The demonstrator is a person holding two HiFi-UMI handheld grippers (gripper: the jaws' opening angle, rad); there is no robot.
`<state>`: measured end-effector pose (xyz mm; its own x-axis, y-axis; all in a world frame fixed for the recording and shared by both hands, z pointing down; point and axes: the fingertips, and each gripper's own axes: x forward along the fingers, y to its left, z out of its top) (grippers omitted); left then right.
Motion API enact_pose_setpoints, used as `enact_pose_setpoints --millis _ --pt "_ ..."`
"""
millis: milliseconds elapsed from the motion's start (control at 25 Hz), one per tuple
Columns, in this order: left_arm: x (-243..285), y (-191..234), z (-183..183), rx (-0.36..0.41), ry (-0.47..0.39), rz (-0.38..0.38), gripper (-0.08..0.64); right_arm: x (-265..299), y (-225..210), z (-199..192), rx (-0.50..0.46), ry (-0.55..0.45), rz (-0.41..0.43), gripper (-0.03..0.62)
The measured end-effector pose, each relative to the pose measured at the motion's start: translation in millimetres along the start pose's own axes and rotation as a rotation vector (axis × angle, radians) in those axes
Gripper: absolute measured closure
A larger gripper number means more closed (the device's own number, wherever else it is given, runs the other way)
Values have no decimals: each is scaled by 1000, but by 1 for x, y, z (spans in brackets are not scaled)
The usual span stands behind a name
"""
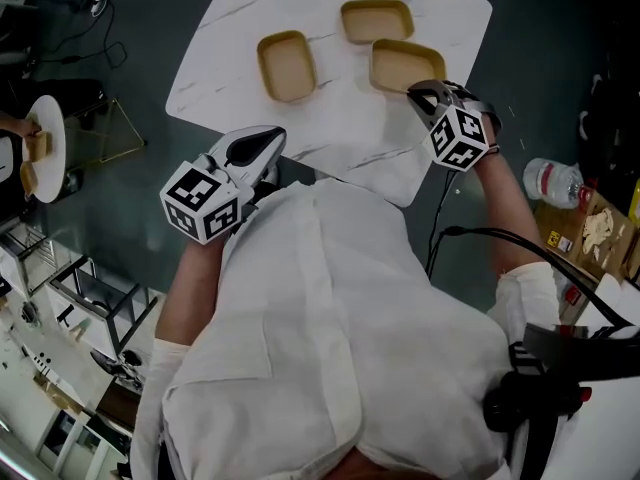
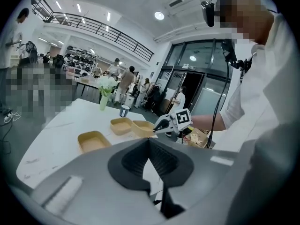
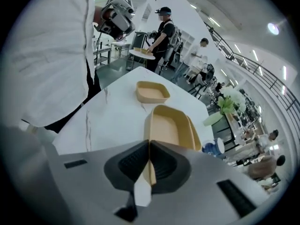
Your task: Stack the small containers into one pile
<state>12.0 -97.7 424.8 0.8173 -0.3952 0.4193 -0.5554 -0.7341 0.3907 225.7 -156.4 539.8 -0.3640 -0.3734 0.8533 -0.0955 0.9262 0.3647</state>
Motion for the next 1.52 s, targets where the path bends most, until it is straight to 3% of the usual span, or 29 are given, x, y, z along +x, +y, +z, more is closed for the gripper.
enact_pose_setpoints --millis 320,680,1080,1520 --pt "-8 5 0 -23 -5 54 554 10 -55 10 -117 -19 -42 580" --pt "-29 16 -6 -65 -19 141 554 43 -102 17 -180 -30 -47 580" --pt "-49 23 -15 -100 -19 210 554 80 -110 11 -223 -8 -21 579" --pt "-51 27 -20 -113 -11 220 554 103 -104 1 -221 13 15 580"
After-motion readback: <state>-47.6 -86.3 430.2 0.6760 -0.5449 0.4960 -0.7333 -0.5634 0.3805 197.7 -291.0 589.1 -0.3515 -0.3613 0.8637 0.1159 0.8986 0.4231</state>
